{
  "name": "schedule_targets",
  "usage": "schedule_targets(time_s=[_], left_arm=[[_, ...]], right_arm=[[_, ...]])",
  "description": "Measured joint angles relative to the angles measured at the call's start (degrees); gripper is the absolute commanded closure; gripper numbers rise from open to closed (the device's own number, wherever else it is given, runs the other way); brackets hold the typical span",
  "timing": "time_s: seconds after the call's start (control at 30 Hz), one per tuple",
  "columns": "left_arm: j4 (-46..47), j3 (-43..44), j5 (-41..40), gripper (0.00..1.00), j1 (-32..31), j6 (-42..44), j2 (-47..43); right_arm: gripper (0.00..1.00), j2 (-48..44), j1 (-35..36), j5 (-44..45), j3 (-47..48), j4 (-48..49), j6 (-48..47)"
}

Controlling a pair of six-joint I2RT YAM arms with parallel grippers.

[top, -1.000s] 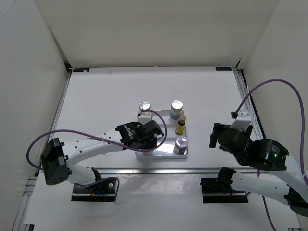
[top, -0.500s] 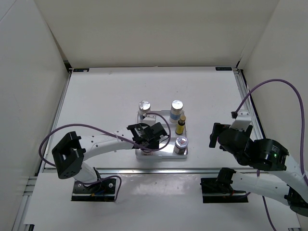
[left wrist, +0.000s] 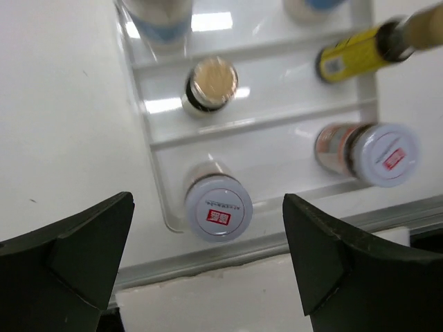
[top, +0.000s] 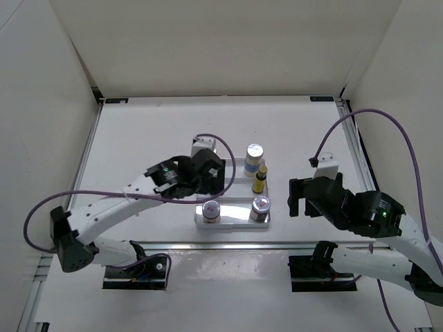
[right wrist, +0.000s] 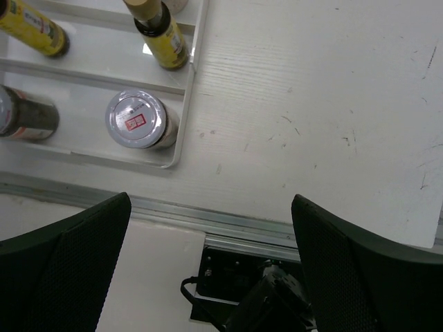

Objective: Organize the condiment bottles

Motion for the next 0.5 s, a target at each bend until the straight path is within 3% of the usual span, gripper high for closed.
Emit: schedule_targets(time_s=[0.23,0.4,0.5], left_arm=[[-6.0,10.1,-9.8,0.0,6.5,9.4,-14.7],[-7.8,5.8,-16.5,0.0,16.0,12.4,-23.8],[-8.9,0.3,-17.0,0.0,21.4,12.4,-23.0]], right_arm=[[0.0,-1.8,0.0,0.5,5.4,-2.0,-1.0],[0.0,-2.4,0.0,5.4,6.3,-3.5,1.1],[0.0,-2.7,0.0,7.8,5.4,-3.6,2.3]])
